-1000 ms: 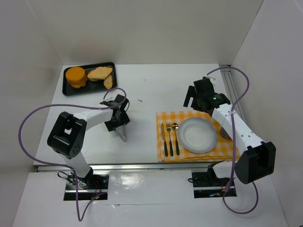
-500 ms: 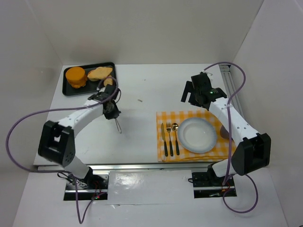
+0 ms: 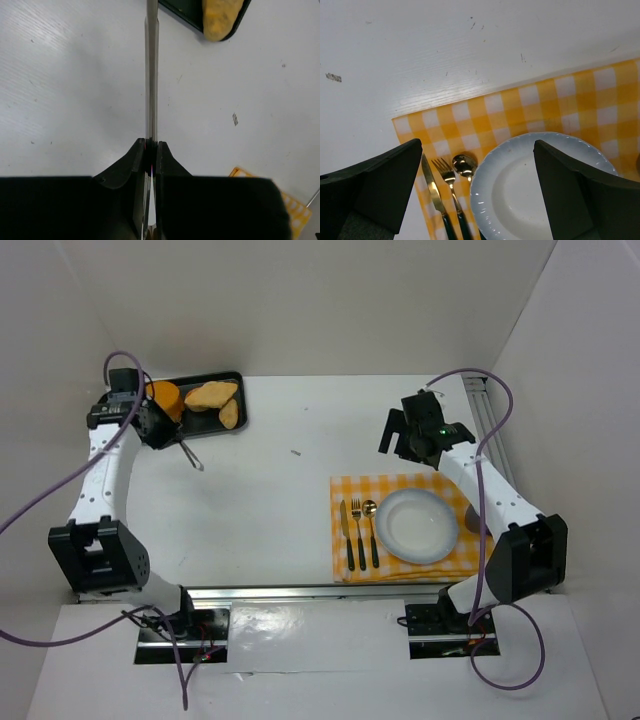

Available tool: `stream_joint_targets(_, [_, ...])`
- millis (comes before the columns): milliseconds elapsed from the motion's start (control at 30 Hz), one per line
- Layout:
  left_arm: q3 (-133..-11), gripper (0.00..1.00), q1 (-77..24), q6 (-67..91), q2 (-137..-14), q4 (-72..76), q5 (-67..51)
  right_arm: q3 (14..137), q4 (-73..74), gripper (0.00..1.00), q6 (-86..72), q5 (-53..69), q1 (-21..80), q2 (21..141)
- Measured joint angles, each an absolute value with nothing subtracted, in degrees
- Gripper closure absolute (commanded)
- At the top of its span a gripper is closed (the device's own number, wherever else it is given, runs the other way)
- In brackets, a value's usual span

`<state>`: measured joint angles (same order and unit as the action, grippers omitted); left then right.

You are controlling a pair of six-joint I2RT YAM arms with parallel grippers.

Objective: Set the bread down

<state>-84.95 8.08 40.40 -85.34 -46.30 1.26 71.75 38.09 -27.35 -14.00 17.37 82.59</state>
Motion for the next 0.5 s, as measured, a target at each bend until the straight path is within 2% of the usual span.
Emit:
stream_joint_targets(67, [-88.0, 0.75, 11.6, 39.5, -89.1, -47.2, -2.3, 71.7, 37.8, 0.00, -27.4, -13.6, 17.4, 82.8])
stream_joint_targets(133, [-90.1, 0.63, 14.3, 38.8, -92.4, -47.4, -5.2, 71.7, 37.4, 0.00, -27.4, -13.3, 17.3, 82.8])
stream_joint_targets(233, [-91.4, 0.51, 16.2, 38.1, -94.9, -48.2, -9.1, 71.7, 36.9, 0.00, -27.4, -13.0, 17.1, 82.8])
stream_joint_targets(500, [-97.4, 0.50, 17.0, 37.0, -95.8, -49.8, -11.8, 71.7, 36.8, 0.00, -27.4, -12.6, 16.6, 82.8])
